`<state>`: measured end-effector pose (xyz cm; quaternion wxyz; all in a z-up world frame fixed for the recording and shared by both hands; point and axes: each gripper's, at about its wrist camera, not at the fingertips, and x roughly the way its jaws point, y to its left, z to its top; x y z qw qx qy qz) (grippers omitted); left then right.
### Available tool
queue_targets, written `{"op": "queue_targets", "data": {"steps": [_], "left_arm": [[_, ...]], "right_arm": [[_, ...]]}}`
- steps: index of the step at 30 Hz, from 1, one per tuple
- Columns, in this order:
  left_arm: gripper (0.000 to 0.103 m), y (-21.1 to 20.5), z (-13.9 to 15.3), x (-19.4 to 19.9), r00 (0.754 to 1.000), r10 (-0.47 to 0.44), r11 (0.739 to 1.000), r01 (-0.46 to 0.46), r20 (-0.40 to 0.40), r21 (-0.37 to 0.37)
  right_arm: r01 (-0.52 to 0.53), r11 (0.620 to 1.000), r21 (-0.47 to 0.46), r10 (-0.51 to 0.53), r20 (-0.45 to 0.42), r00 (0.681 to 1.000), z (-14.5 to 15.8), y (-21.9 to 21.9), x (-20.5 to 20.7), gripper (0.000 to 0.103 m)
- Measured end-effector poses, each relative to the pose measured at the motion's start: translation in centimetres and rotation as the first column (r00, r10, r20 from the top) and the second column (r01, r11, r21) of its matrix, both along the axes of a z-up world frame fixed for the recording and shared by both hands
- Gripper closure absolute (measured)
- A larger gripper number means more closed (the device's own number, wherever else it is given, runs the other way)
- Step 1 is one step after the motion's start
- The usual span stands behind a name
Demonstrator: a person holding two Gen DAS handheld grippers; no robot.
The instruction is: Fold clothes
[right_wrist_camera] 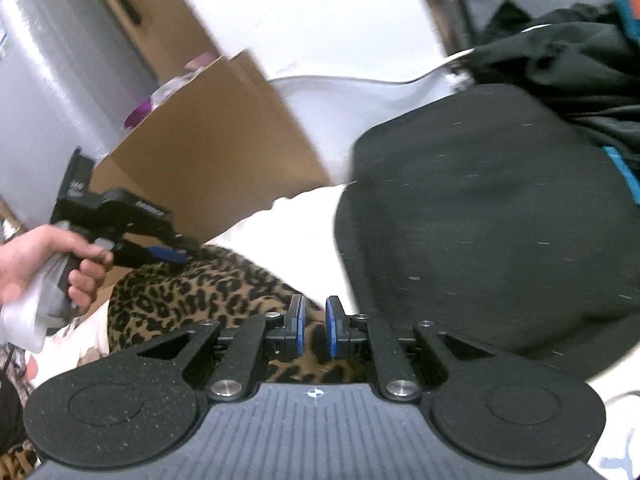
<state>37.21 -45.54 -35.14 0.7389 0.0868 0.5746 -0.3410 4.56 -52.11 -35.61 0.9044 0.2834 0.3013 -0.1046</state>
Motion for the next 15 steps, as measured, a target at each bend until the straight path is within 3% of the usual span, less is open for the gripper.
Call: {"op": "queue_targets", "data": {"steps": [4,5,7,10,12,15], "left_arm": [[0.066,0.0,-1.0,0.3,0.998,0.044,0.999,-0.043,-0.047,0.016],[0.066,0.1,-1.3,0.3,0.996,0.059,0.998,-0.058,-0.065,0.013],[0.065,0.5,-1.6,0.4,0.992,0.088,0.996,-0.088,-0.088,0.001],[0.065,1.2,-2.0,0.5,0.984,0.137,0.990,-0.139,-0.115,-0.007],[0.068,1.7,-2.2,0.7,0.976,0.171,0.985,-0.174,-0.132,-0.008],[0.085,2.5,-2.6,1.0,0.957,0.239,0.970,-0.243,-0.163,-0.007]], "right_arm": [[-0.049,0.999,-0.009,0.049,-0.009,0.999,-0.5,0.5,2.4,0.090],[-0.059,0.998,-0.010,0.059,-0.013,0.998,-0.6,0.4,3.0,0.087],[-0.088,0.996,-0.007,0.088,-0.013,0.996,-0.6,0.4,3.8,0.071],[-0.147,0.988,-0.040,0.146,-0.019,0.989,-0.5,0.8,4.8,0.069],[-0.184,0.981,-0.057,0.183,-0.025,0.983,-0.6,1.1,5.5,0.069],[-0.237,0.968,-0.079,0.234,-0.041,0.971,-0.7,1.8,6.6,0.069]]}}
